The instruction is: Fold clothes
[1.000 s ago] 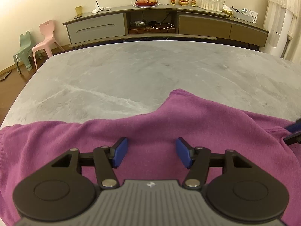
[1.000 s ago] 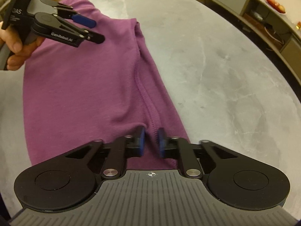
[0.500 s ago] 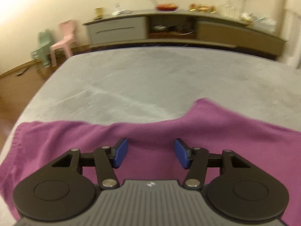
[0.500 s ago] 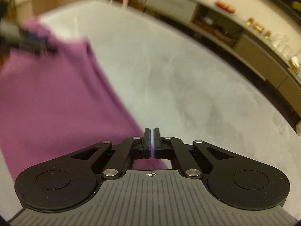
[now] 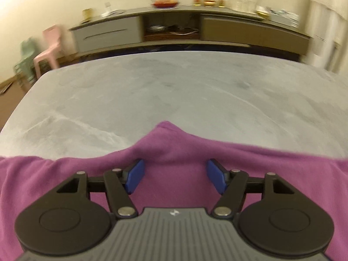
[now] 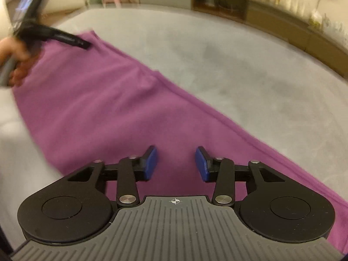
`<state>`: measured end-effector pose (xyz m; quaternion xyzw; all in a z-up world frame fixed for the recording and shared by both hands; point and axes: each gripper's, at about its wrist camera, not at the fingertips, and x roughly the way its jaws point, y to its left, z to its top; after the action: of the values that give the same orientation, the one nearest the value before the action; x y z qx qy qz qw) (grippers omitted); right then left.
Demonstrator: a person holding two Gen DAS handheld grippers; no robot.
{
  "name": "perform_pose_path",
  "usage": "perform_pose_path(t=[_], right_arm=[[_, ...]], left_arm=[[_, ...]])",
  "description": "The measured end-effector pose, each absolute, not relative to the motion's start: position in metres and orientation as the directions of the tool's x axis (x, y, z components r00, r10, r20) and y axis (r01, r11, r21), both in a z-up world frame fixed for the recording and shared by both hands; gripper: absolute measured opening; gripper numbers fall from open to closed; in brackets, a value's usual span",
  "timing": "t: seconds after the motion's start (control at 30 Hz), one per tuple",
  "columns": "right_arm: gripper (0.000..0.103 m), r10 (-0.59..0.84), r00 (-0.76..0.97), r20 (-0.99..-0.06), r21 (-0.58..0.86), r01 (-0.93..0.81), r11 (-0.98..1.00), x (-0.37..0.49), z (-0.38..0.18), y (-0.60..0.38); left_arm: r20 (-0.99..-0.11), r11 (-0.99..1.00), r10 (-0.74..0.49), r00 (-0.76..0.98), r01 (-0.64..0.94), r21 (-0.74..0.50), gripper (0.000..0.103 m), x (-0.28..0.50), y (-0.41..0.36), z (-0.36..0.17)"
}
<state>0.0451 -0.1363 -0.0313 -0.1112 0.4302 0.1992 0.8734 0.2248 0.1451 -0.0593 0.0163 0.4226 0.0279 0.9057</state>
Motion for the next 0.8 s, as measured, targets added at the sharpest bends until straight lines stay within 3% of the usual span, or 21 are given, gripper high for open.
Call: perform_pose_path(t=[0.13, 0.2, 0.3, 0.4, 0.43, 0.5, 0.6, 0.7, 0.8], right_arm=[[0.043, 0.237, 0.539, -0.808, -0.009, -0.415, 0.910, 0.035, -0.033, -0.157], [0.044, 0.216, 0.582, -0.784, -0.009, -0.358, 0.934, 0.033, -0.029, -0.172], [0.047, 0.169, 0.647, -0.743, 0.014, -0.237, 0.971, 0.037, -0.024, -0.210], [0.047, 0.071, 0.640, -0.765, 0.009, -0.100, 0.995, 0.048, -0.037, -0.256], [0.051, 0.024, 0.628, -0.777, -0.010, -0.051, 0.999, 0.052, -0.044, -0.271], [0.052, -0.012, 0.639, -0.769, -0.003, 0.015, 1.000, 0.054, -0.046, -0.302], [0.047, -0.059, 0.649, -0.758, -0.005, 0.085, 0.996, 0.054, -0.052, -0.333], [0.040, -0.070, 0.659, -0.749, -0.025, 0.078, 0.997, 0.054, -0.049, -0.326], [0.041, 0.021, 0.716, -0.698, 0.000, -0.029, 1.000, 0.046, -0.032, -0.298]], left_arm=[[-0.729, 0.984, 0.175, 0.661, -0.102, 0.144, 0.066, 0.233, 0.137, -0.057], [-0.720, 0.976, 0.214, 0.660, -0.110, 0.189, 0.060, 0.229, 0.128, -0.052], [-0.738, 0.994, 0.086, 0.669, -0.005, 0.111, 0.060, 0.216, 0.110, -0.039], [-0.745, 0.984, 0.081, 0.662, 0.065, 0.165, 0.063, 0.212, 0.093, -0.050], [-0.734, 0.980, 0.093, 0.673, 0.068, 0.186, 0.077, 0.212, 0.092, -0.054], [-0.709, 0.978, 0.134, 0.693, 0.021, 0.206, 0.089, 0.218, 0.103, -0.058], [-0.707, 0.974, 0.202, 0.678, -0.061, 0.220, 0.088, 0.225, 0.122, -0.056], [-0.717, 0.969, 0.230, 0.658, -0.088, 0.231, 0.068, 0.223, 0.126, -0.047], [-0.739, 0.993, 0.088, 0.668, -0.003, 0.115, 0.069, 0.197, 0.114, -0.020]])
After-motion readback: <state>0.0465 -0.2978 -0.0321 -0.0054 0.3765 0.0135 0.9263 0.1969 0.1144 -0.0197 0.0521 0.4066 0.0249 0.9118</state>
